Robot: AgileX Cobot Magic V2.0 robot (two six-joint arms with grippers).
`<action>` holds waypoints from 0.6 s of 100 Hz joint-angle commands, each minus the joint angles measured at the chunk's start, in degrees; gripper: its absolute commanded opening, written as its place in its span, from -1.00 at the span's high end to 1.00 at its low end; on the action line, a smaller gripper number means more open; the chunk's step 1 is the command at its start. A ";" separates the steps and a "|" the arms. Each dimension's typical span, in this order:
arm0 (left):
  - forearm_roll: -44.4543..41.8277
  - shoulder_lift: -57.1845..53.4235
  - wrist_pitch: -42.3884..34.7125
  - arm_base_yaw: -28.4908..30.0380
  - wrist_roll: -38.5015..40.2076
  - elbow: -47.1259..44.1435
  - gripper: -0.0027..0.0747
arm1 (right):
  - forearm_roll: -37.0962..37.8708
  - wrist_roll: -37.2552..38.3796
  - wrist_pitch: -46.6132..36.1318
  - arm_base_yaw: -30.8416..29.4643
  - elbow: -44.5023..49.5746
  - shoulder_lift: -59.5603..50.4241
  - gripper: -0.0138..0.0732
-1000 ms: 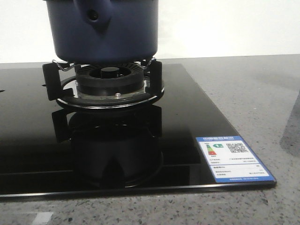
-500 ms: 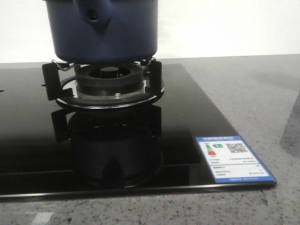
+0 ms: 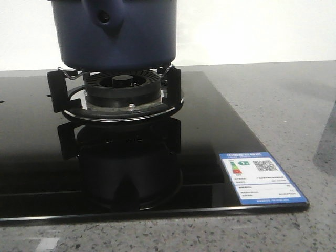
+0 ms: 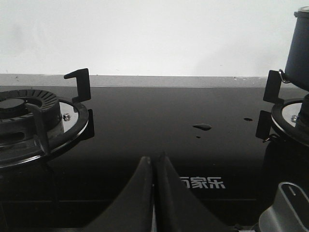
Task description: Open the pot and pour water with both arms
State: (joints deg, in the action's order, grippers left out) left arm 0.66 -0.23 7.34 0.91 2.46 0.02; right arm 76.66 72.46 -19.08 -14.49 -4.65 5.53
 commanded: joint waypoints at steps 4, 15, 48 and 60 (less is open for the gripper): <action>0.15 -1.69 -4.37 0.06 0.55 -0.57 0.98 | -0.81 -0.38 0.03 0.08 -1.53 0.77 0.84; 0.15 -1.69 -4.37 0.06 0.55 -0.57 0.98 | -1.01 -0.38 1.07 0.08 -1.53 0.77 0.84; 0.15 -1.69 -4.37 0.06 0.55 -0.57 0.98 | -50.21 -43.58 2.23 2.92 0.44 4.74 0.84; 0.15 -1.69 -4.37 0.06 0.55 -0.57 0.98 | -65.31 -62.96 10.49 9.41 0.47 3.71 0.84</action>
State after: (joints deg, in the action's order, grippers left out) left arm 0.66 -0.23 7.34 0.91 2.46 0.00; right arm 23.42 25.44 -10.97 -8.76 -2.79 8.89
